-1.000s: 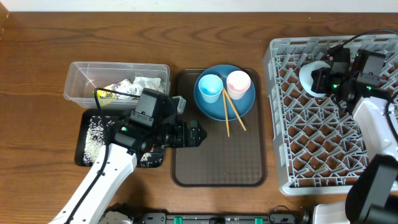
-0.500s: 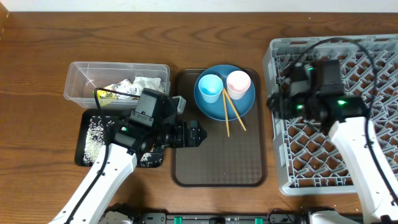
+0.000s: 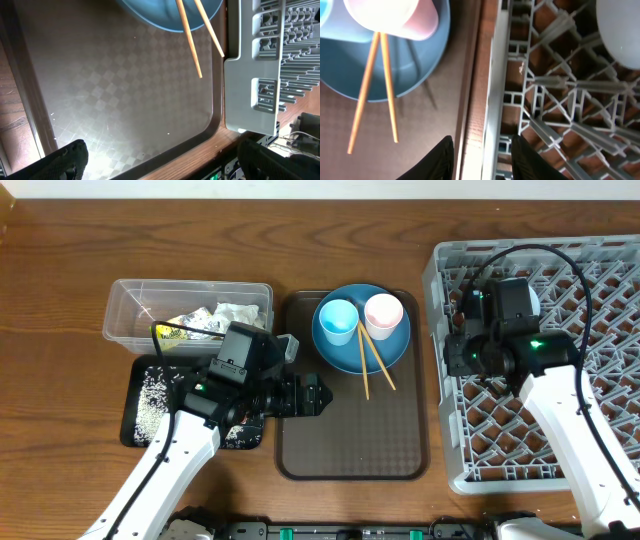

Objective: Sort waste into correct bins and load items into the dishwasher rack

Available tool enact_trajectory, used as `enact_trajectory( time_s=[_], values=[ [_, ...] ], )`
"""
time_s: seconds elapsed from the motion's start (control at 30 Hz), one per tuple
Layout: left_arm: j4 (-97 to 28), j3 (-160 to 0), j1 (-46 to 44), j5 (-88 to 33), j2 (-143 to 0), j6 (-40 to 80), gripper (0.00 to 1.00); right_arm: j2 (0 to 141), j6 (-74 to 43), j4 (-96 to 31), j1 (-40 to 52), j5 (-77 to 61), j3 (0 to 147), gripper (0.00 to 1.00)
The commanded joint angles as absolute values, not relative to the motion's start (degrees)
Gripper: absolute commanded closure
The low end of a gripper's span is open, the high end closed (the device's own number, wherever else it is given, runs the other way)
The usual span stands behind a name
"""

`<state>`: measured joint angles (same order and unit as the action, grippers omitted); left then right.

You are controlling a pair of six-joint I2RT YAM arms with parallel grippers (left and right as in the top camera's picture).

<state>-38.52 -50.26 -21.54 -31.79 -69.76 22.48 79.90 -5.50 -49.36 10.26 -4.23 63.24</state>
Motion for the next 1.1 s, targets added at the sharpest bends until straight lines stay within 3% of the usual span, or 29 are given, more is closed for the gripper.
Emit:
enact_trajectory(
  time_s=[0.0, 0.37, 0.57, 1.07],
  values=[
    [-38.5, -50.35, -21.34, -32.38, -69.97, 22.15, 0.02, 81.95, -6.15, -50.46, 10.63, -3.22, 62.74, 0.64],
    [-38.5, -50.35, -21.34, -32.38, -69.97, 22.15, 0.02, 89.32, -6.17, -50.65, 10.63, -3.22, 62.65, 0.81],
    [-38.5, -50.35, -21.34, -32.38, -69.97, 22.15, 0.02, 89.58, -6.17, -49.98, 10.41, -2.57, 62.65, 0.99],
    [-38.5, -50.35, -21.34, -32.38, -69.97, 22.15, 0.02, 89.58, -7.68, -45.76, 10.13, 0.69, 62.65, 0.99]
  ],
)
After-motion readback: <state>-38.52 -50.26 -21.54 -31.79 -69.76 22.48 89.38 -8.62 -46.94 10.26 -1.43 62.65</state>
